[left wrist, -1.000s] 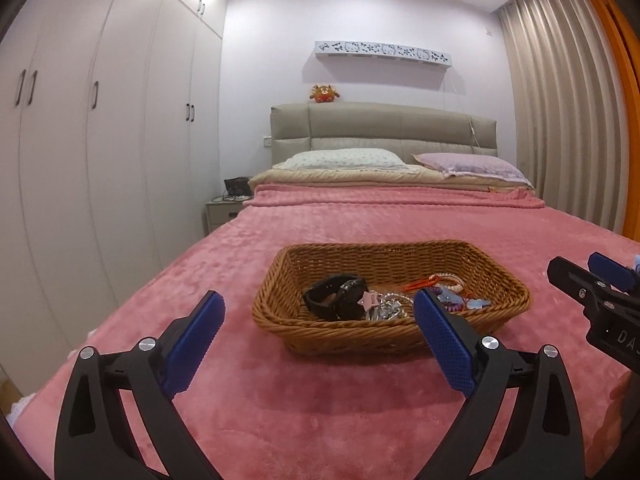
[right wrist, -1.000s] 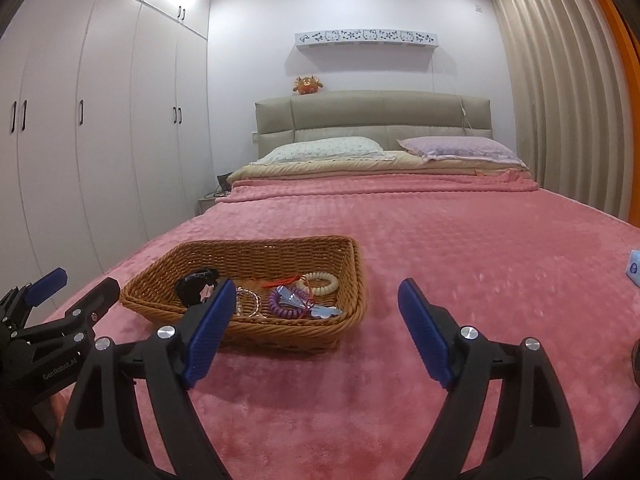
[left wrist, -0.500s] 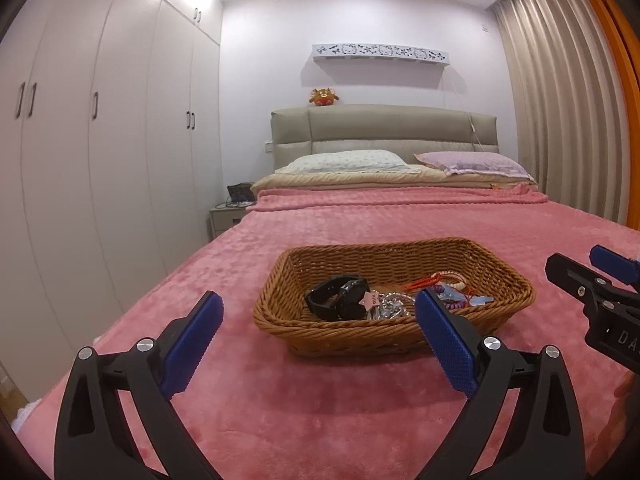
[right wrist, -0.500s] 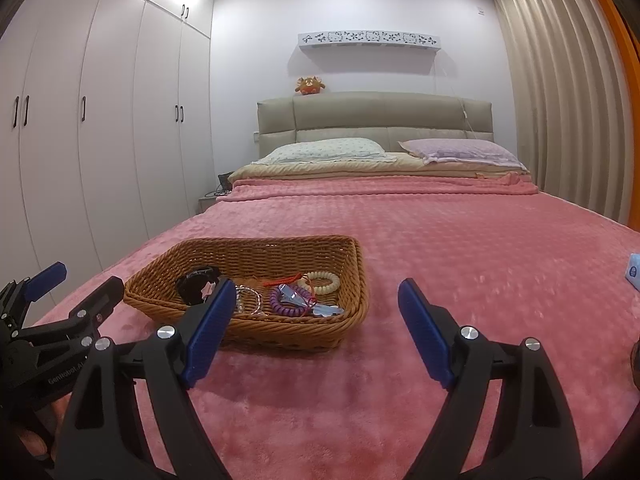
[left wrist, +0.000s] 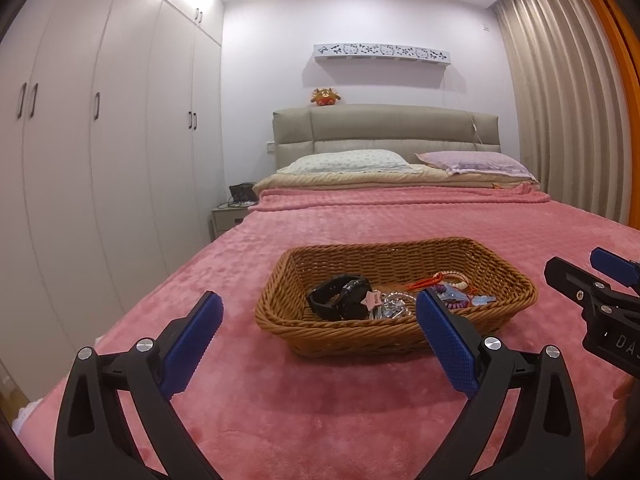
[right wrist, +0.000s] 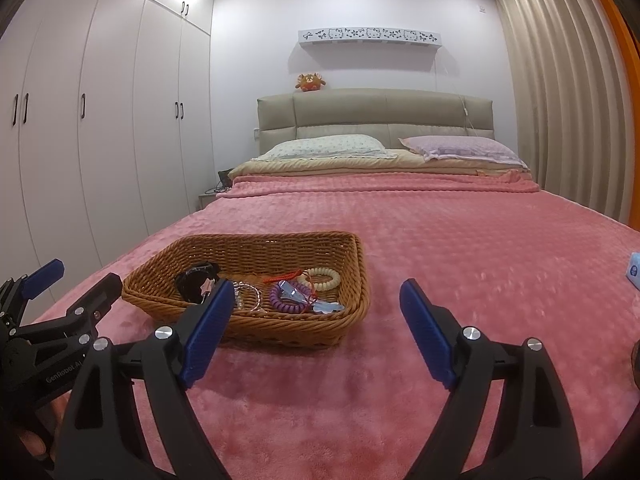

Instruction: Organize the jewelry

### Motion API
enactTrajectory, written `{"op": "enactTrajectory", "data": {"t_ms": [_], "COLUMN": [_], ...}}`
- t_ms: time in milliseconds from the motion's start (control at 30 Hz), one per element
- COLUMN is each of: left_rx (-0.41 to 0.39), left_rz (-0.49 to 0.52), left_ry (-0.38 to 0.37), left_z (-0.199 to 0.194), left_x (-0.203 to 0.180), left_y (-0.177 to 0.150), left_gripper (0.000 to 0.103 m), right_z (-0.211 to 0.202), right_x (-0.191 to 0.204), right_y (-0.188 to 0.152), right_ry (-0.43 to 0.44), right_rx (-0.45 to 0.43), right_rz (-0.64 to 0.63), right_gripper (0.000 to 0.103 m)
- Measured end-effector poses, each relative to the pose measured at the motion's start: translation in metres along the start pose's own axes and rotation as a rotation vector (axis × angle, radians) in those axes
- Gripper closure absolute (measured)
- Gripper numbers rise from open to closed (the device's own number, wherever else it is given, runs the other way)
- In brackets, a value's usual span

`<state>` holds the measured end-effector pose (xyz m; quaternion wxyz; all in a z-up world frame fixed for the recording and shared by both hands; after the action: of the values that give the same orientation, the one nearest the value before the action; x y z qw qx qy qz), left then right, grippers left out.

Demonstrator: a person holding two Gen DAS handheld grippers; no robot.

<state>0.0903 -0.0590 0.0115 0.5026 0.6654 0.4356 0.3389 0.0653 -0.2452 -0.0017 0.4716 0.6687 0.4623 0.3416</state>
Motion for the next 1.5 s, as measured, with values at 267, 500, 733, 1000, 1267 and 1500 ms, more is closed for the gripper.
{"op": "enactTrajectory", "data": {"t_ms": [267,500,733,1000,1267,1500], "left_rx": [0.004,0.006,0.01,0.014,0.017,0.019], "left_rz": [-0.001,-0.004,-0.013,-0.014,-0.016,-0.017], "left_ry": [-0.004,-0.003,-0.007,-0.009,-0.01,-0.011], "left_z": [0.0006,0.0008,0.004,0.0046,0.0041,0.0044], "left_x": [0.0006,0.0004,0.0027,0.0039,0.0034,0.0037], "left_y": [0.0,-0.0007,-0.0018,-0.0025,-0.0025,-0.0026], "left_gripper": [0.009,0.009,0.009,0.008,0.008,0.008], "right_z": [0.0022,0.0033,0.0041,0.0039,0.004,0.0033], "right_x": [0.0003,0.0016,0.0021,0.0021,0.002,0.0017], "right_y": [-0.0006,-0.0013,-0.0017,-0.0021,-0.002,-0.0035], "right_ry": [0.004,0.003,0.004,0.005,0.005,0.003], "right_rx": [0.012,0.017,0.024,0.026,0.027,0.029], "right_rz": [0.0,-0.006,-0.007,-0.007,-0.008,-0.014], "right_gripper": [0.02,0.02,0.02,0.02,0.02,0.02]}}
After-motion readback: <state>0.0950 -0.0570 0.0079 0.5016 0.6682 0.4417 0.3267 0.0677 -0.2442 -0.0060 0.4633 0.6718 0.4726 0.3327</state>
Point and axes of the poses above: each gripper's, at about its wrist camera, not at the fingertips, and z roughly the way its jaws point, x to its left, y to its top, the point moved 5 cm from there along z, roughly the way its jaws point, and after that the axes turned 12 degrees about -y, right-handed, at the moved point
